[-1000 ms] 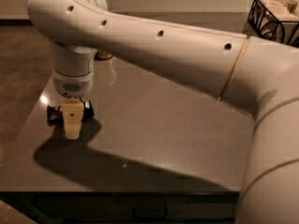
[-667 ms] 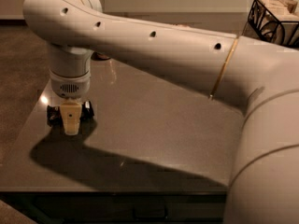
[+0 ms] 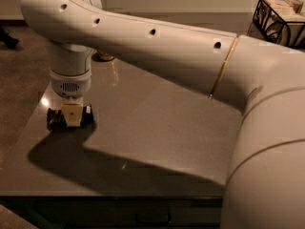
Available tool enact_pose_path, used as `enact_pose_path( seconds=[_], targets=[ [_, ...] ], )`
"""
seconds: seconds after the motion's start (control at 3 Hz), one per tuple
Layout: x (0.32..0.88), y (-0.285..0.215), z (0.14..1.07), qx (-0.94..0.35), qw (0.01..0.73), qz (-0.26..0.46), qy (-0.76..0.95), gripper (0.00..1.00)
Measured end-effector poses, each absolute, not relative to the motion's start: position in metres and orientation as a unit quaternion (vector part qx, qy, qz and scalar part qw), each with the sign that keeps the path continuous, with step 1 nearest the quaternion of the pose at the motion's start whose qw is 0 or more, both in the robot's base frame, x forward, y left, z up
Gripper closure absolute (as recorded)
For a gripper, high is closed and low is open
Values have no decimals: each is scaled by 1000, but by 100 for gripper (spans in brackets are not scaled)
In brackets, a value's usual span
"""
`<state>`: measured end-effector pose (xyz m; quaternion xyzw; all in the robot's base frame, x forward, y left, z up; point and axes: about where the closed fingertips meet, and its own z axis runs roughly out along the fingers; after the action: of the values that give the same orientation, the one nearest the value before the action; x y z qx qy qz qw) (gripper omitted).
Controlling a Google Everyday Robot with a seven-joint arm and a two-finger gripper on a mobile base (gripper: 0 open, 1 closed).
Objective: Pick rxbar chocolate
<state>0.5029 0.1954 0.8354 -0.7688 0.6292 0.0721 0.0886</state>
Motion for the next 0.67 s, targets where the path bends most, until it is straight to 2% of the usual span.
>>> enact_pose_path(
  seconds=[0.33,0.67],
  targets=[
    [509,183,850,-762,96,83,635,100],
    [528,148,896,-745,120,107,647,100]
  ],
)
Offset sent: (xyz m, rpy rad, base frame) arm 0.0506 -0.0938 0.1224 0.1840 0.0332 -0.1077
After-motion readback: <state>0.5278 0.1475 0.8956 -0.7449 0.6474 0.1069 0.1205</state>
